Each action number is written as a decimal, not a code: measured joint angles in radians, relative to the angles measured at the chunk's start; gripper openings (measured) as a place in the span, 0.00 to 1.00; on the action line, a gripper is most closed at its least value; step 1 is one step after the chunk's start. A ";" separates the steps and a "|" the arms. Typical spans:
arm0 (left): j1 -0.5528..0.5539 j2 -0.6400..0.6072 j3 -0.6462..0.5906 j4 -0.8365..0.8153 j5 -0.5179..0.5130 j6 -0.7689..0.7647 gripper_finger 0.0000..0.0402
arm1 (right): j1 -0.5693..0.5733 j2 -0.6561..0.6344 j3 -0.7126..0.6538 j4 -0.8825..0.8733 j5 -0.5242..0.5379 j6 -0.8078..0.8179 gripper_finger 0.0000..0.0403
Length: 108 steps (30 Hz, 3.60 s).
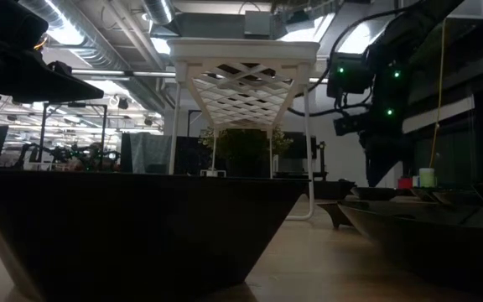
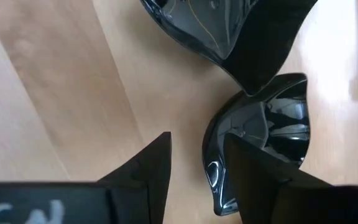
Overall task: Pick & Place Mini shaped plates
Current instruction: Put the leaf shaped plate on the shelf
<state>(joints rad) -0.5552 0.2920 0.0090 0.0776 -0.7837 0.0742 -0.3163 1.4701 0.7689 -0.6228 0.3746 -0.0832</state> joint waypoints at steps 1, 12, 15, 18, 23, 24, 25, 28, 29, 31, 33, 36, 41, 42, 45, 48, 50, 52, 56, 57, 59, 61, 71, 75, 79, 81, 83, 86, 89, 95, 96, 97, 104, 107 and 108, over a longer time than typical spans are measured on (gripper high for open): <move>0.000 0.000 0.000 0.000 0.000 0.000 0.36 | -0.005 0.006 0.000 0.004 0.000 0.001 0.36; 0.000 0.000 0.000 0.000 0.000 0.000 0.36 | -0.021 0.019 -0.064 0.092 0.023 0.064 0.28; 0.000 0.000 0.000 0.000 0.000 0.000 0.36 | -0.021 0.019 -0.068 0.090 0.027 0.076 0.24; 0.000 0.000 0.000 0.000 0.000 0.000 0.36 | -0.021 0.019 -0.068 0.093 0.027 0.076 0.18; 0.000 0.000 0.000 0.000 0.000 0.000 0.36 | -0.021 0.019 -0.068 0.091 0.027 0.075 0.06; 0.000 0.000 0.000 0.000 0.000 0.000 0.36 | -0.021 0.019 -0.068 0.092 0.028 0.075 0.03; 0.000 0.000 0.000 0.000 0.000 0.000 0.36 | -0.021 0.019 -0.068 0.092 0.031 0.075 0.02; 0.000 0.000 0.000 0.000 0.000 0.000 0.36 | -0.021 0.006 -0.068 0.086 0.032 0.077 0.02; 0.000 0.000 0.000 0.000 0.000 0.000 0.36 | -0.021 -0.002 -0.068 0.085 0.036 0.077 0.03; 0.000 0.000 0.000 0.000 0.000 0.000 0.36 | -0.021 -0.025 -0.068 0.063 0.056 0.083 0.04; 0.000 0.000 0.000 0.000 0.000 0.000 0.36 | -0.021 -0.051 -0.068 0.042 0.068 0.084 0.02; 0.000 0.000 0.000 0.000 0.000 0.000 0.36 | -0.021 -0.096 -0.068 0.006 0.069 0.089 0.01; 0.000 0.000 0.000 0.000 0.000 0.000 0.36 | -0.021 -0.170 -0.068 -0.048 0.085 0.162 0.02; 0.000 0.000 0.000 0.000 0.000 0.000 0.36 | -0.021 -0.184 -0.068 -0.055 0.087 0.172 0.01; 0.000 0.000 0.000 0.000 0.000 0.000 0.36 | -0.021 -0.224 -0.068 -0.070 0.087 0.188 0.01; 0.000 0.000 0.000 0.000 0.000 0.000 0.36 | -0.021 -0.257 -0.068 -0.069 0.089 0.189 0.01; 0.000 0.000 0.000 0.000 0.000 0.000 0.36 | -0.021 -0.273 -0.068 -0.070 0.089 0.189 0.01; 0.000 0.000 0.000 0.000 0.000 0.000 0.36 | -0.016 -0.288 -0.068 -0.070 0.090 0.188 0.01; 0.000 0.000 0.000 0.000 0.000 0.000 0.36 | 0.009 -0.318 -0.068 -0.069 0.090 0.184 0.01; 0.000 0.000 0.000 0.000 0.000 0.000 0.36 | 0.017 -0.325 -0.068 -0.068 0.090 0.184 0.01; 0.000 0.000 0.000 0.000 0.000 0.000 0.36 | 0.038 -0.337 -0.068 -0.067 0.102 0.184 0.01; 0.000 0.000 0.000 0.000 0.000 0.000 0.36 | 0.060 -0.349 -0.068 -0.062 0.109 0.181 0.01; 0.000 0.000 0.000 0.000 0.000 0.000 0.36 | 0.167 -0.355 0.024 -0.062 0.168 0.117 0.01; 0.000 0.000 0.000 0.000 0.000 0.000 0.36 | 0.211 -0.354 0.068 -0.063 0.177 0.072 0.02; 0.000 0.000 0.000 0.000 0.000 0.000 0.36 | 0.259 -0.353 0.105 -0.063 0.180 0.071 0.02; 0.000 0.000 0.000 0.000 0.000 0.000 0.36 | 0.286 -0.353 0.118 -0.062 0.194 0.070 0.02; 0.000 0.000 0.000 0.000 0.000 0.000 0.36 | 0.315 -0.351 0.130 -0.062 0.211 0.054 0.02; 0.000 0.000 0.000 0.000 0.000 0.000 0.36 | 0.356 -0.337 0.147 -0.063 0.217 0.047 0.02; 0.000 0.000 0.000 0.000 0.000 0.000 0.36 | 0.392 -0.314 0.175 -0.063 0.217 0.044 0.02; 0.000 0.000 0.000 0.000 0.000 0.000 0.36 | 0.439 -0.229 0.264 -0.063 0.217 -0.027 0.02; 0.000 0.000 0.000 0.000 0.000 0.000 0.36 | 0.444 -0.213 0.283 -0.062 0.217 -0.040 0.02; 0.000 0.000 0.000 0.000 0.000 0.000 0.36 | 0.449 -0.197 0.303 -0.059 0.218 -0.052 0.02; 0.000 0.000 0.000 0.000 0.000 0.000 0.36 | 0.480 -0.090 0.435 -0.055 0.217 -0.194 0.02; 0.000 0.000 0.000 0.000 0.000 0.000 0.36 | 0.491 -0.051 0.477 -0.049 0.210 -0.253 0.02; 0.000 0.000 0.000 0.000 0.000 0.000 0.36 | 0.495 -0.041 0.488 -0.048 0.200 -0.271 0.02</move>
<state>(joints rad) -0.5554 0.2924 0.0087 0.0776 -0.7837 0.0738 0.1786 1.4291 1.2569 -0.6707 0.5746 -0.3538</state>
